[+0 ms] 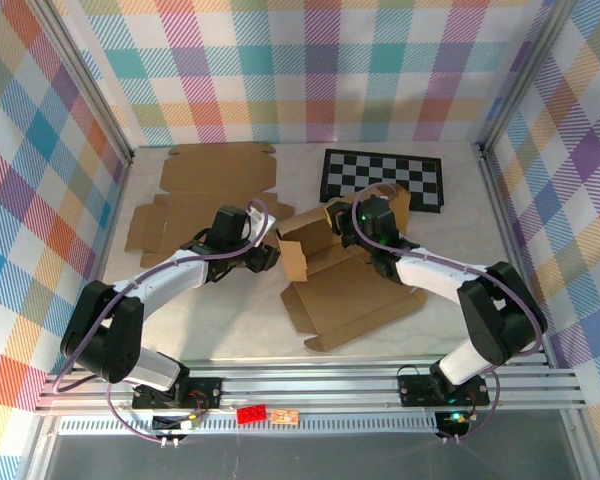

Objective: Fold the paper box

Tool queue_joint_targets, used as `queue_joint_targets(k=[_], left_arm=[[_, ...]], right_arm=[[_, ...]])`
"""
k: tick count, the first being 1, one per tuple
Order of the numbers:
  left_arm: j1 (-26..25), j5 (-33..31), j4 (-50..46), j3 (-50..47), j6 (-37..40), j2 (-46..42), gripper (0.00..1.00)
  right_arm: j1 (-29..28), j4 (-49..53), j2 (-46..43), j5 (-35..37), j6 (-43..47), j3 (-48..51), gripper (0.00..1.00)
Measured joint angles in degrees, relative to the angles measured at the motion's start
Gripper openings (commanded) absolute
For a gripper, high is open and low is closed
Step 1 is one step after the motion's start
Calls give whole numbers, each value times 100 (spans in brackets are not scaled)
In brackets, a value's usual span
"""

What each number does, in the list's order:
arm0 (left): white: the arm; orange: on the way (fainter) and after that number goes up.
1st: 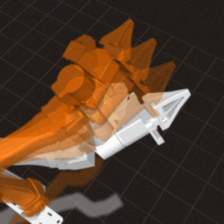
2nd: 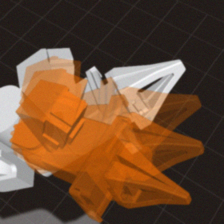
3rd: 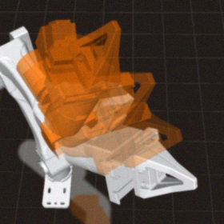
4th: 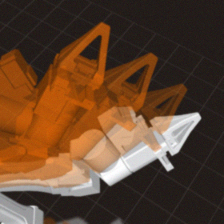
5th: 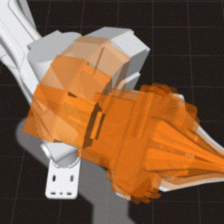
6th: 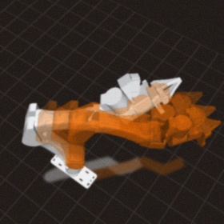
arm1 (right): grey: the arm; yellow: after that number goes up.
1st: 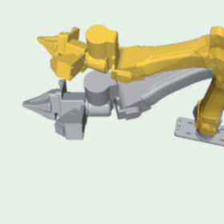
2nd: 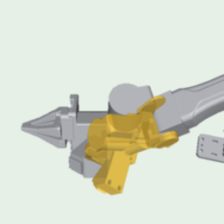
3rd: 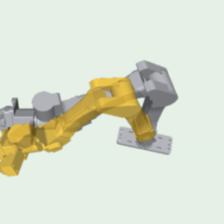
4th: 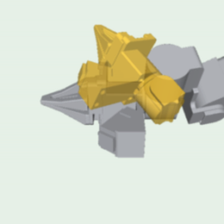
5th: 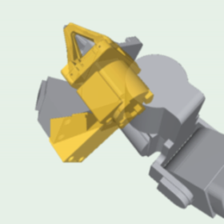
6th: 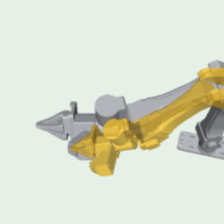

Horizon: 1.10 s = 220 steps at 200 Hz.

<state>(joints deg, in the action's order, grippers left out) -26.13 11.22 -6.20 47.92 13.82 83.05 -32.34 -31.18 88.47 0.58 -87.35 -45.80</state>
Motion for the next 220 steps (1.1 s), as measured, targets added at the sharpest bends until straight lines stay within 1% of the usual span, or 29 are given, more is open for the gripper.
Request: queue_joint_targets(k=[29,67,91,112,169,220], left_arm=[[-90,-68,-142,-28,-90,-63,54],[-267,-146,-249,-323,-308,-527,55],[-468,-190,-229,-448,-533,-695,55],[-645,-315,-208,-466,-654,-691,55],[-826,-680,-111,-461,-780,-435,55],[-1196,-1268,90,-461,-1102,-404,56]], right_arm=[[0,-518,0,-22,46,219,0],[0,-1047,68,-63,127,380,0],[0,-1263,109,-87,127,522,0],[-2,-1377,109,-109,127,625,0],[-39,-1585,109,-79,129,907,0],[-70,-1648,107,-59,129,949,0]])
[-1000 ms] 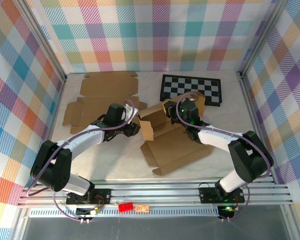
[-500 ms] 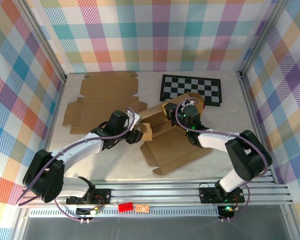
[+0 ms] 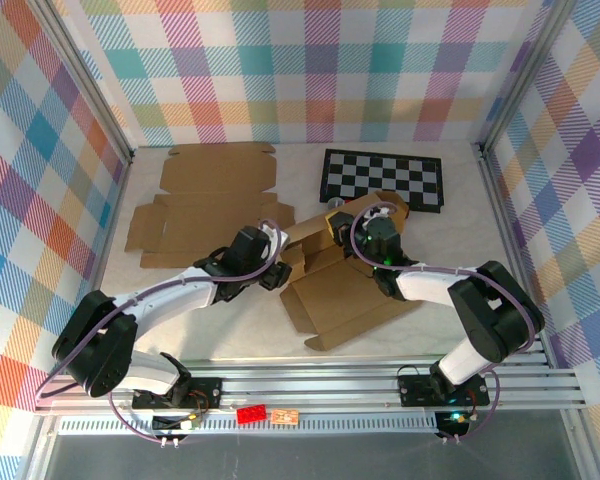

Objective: Fold the paper box

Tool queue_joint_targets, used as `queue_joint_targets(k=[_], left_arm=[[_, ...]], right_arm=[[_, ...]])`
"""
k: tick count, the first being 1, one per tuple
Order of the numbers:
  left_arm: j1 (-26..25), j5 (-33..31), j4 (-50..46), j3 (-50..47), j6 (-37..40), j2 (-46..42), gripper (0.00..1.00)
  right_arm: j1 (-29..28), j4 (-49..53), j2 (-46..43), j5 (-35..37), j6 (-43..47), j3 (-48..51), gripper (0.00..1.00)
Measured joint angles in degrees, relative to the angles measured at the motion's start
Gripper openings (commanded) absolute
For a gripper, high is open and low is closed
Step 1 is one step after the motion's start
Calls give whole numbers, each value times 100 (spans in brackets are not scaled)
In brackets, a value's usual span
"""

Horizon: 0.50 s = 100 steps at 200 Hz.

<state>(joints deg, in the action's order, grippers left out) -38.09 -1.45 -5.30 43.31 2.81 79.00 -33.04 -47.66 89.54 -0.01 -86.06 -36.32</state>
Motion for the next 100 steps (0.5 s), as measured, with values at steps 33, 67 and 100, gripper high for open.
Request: queue_joint_targets(k=[33,67,100], left_arm=[[-129,-413,278,-4,-269,48,56],[-286,-828,446,22,-525,291,56],[-553,-1335,446,111,-734,553,51]], right_arm=[[-11,2,0,0,-2,0,0],[-46,2,0,0,0,0,0],[-74,9,0,0,-2,0,0]])
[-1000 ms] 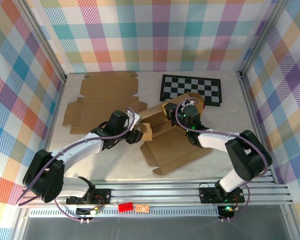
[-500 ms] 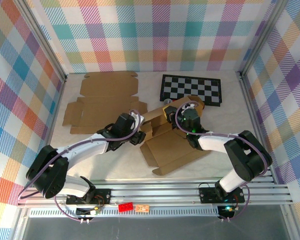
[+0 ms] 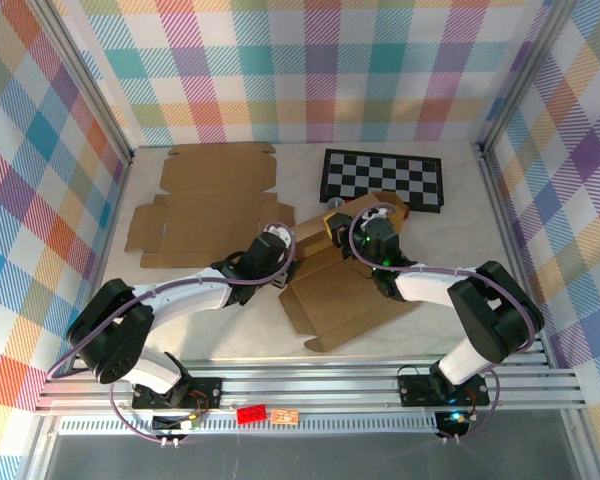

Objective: Fold the paper box

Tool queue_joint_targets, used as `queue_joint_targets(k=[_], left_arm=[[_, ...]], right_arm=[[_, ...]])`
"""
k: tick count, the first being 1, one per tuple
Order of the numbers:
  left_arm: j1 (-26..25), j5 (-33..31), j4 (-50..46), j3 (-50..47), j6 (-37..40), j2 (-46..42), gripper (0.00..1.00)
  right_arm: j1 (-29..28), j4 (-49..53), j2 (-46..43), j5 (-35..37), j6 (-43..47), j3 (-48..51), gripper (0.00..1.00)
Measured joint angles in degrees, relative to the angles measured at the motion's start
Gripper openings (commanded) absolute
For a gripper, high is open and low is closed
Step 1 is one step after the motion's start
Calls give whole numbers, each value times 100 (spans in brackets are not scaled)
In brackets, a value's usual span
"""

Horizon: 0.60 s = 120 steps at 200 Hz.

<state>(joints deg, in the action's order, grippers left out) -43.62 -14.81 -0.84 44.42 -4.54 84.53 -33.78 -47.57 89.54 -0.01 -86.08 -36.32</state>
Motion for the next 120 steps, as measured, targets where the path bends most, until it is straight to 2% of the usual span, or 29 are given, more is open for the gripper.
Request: queue_joint_targets(k=[32,99,120], left_arm=[[-269,-636,-52,223,-291,214,41],[-586,-1768,-509,785,-1084,769,28],[-619,-1956,-651,890,-1266,848,18]], right_arm=[[0,0,0,7,0,0,0],[-9,31,-13,212,-2,0,0],[-31,98,-52,284,-11,-9,0]])
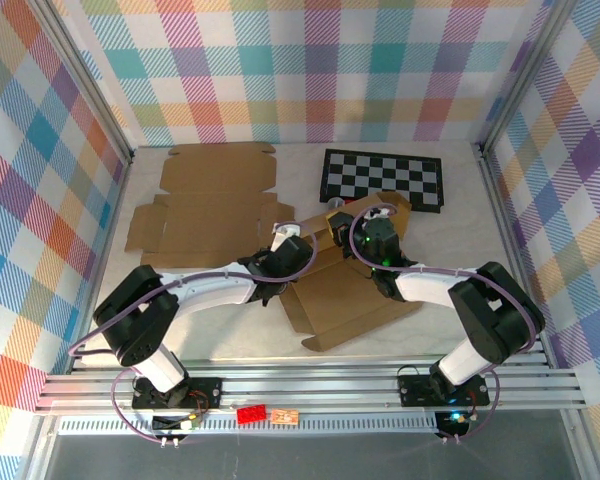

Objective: Fold the paper box

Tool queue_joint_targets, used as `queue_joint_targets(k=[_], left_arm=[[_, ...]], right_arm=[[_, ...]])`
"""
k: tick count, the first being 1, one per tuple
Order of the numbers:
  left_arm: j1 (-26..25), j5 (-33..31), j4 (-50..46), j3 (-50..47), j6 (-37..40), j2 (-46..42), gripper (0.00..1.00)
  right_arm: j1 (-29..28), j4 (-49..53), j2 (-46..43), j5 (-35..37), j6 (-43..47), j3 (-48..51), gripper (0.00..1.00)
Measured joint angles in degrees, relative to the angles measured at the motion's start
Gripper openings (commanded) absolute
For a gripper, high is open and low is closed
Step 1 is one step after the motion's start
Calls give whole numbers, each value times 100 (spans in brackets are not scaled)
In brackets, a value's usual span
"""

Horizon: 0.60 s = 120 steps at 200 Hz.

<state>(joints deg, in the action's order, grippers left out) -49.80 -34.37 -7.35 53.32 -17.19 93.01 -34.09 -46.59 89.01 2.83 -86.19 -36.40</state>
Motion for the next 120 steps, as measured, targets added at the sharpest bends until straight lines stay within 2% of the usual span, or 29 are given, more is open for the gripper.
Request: queue_joint_targets(k=[13,19,30,47,73,102,120], left_arm=[[-4,-105,-76,74,-96,52,6],[-7,-170,-146,127,-160,76,0],[-7,-278,-219,205,-177,107,0],[-7,-431,-286,319,-210,116,0],[-4,-710,-299,514,-33,114,0],[81,-651,-319,728,334,44,0],[190,-455,-472,964,505,-111,0]], right_arm=[[-7,109,-44,55,-9,-24,0],[-7,166,-63,83,-11,-44,3],[-7,295,-111,142,-11,-87,13],[-17,570,-234,122,-35,-179,38],[-118,1290,-546,52,20,-446,65],[-116,2490,-1141,83,136,-992,82],[-39,3440,-1478,83,278,-1545,87]])
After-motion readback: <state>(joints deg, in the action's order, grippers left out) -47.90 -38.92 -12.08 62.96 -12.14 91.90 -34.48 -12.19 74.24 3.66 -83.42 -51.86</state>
